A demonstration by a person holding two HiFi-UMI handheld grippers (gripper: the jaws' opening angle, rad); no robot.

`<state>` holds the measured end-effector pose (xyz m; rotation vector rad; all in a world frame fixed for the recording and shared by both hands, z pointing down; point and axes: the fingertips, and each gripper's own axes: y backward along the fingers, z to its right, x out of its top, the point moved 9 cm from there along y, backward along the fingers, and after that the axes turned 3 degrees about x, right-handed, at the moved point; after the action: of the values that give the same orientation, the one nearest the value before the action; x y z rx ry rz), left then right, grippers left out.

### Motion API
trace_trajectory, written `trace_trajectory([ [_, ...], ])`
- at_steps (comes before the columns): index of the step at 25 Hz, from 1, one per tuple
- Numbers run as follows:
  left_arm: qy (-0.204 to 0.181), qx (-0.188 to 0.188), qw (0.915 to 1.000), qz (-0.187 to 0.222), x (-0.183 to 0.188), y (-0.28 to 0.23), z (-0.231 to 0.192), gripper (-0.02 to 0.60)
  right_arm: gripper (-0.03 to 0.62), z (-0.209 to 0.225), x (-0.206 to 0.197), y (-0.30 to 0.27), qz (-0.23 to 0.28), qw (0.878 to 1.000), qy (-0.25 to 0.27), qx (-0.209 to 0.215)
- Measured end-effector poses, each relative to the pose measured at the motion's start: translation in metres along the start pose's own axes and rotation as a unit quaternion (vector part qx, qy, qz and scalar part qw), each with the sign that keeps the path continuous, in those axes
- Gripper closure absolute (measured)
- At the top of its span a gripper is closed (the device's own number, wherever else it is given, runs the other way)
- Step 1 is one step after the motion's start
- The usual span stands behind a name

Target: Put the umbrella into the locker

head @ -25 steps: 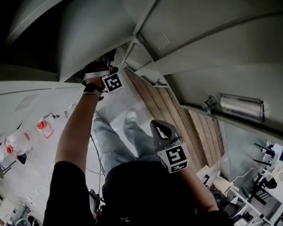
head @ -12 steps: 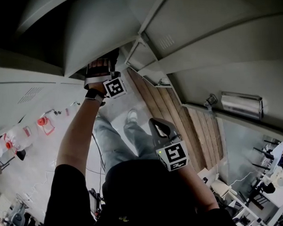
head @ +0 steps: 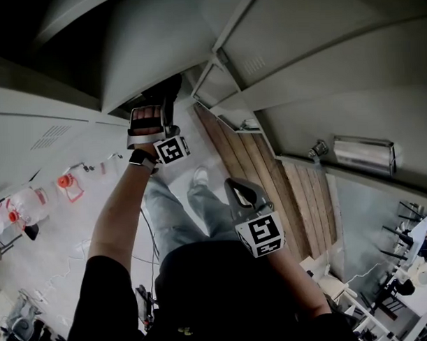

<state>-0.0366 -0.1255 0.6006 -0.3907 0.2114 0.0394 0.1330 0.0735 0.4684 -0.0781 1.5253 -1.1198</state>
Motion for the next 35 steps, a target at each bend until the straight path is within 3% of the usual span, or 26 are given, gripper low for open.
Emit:
trace_trajectory([
  [7, 0.003, 0.02, 0.9998, 0.001, 0.005, -0.014, -0.009, 0.371, 0.597, -0.001, -0.003, 0.0, -0.007, 1.0, -0.006, -0.008],
  [12, -0.001, 0.031, 0.9992, -0.026, 0.001, -0.043, -0.027, 0.378, 0.597, -0.003, -0.002, -0.001, -0.009, 1.0, -0.009, -0.014],
  [16, 0.008, 0.055, 0.9968, -0.058, -0.008, -0.061, -0.054, 0.466, 0.597, -0.004, -0.002, -0.002, -0.01, 1.0, -0.01, -0.014],
  [19, 0.013, 0.031, 0.9963, -0.08, -0.014, -0.073, -0.061, 0.466, 0.597, -0.005, -0.003, -0.003, -0.013, 1.0, -0.008, -0.013],
  [24, 0.012, -0.002, 0.9969, -0.078, -0.015, -0.067, -0.045, 0.466, 0.597, -0.008, -0.002, -0.004, -0.01, 1.0, -0.004, -0.008],
  [27, 0.008, -0.008, 0.9978, -0.065, -0.01, -0.055, -0.033, 0.466, 0.597, -0.009, -0.002, -0.005, -0.01, 1.0, -0.004, -0.007],
  [30, -0.023, -0.007, 0.9986, -0.047, -0.003, -0.045, -0.02, 0.466, 0.597, -0.011, -0.001, -0.005, -0.011, 1.0, -0.003, -0.006],
  [32, -0.042, -0.002, 0.9979, -0.049, 0.0, -0.045, -0.017, 0.466, 0.597, -0.013, 0.001, -0.004, -0.012, 1.0, -0.005, -0.005],
  [35, -0.04, 0.006, 0.9972, -0.064, -0.001, -0.053, -0.022, 0.466, 0.597, -0.013, 0.0, -0.003, -0.014, 1.0, -0.007, -0.008],
])
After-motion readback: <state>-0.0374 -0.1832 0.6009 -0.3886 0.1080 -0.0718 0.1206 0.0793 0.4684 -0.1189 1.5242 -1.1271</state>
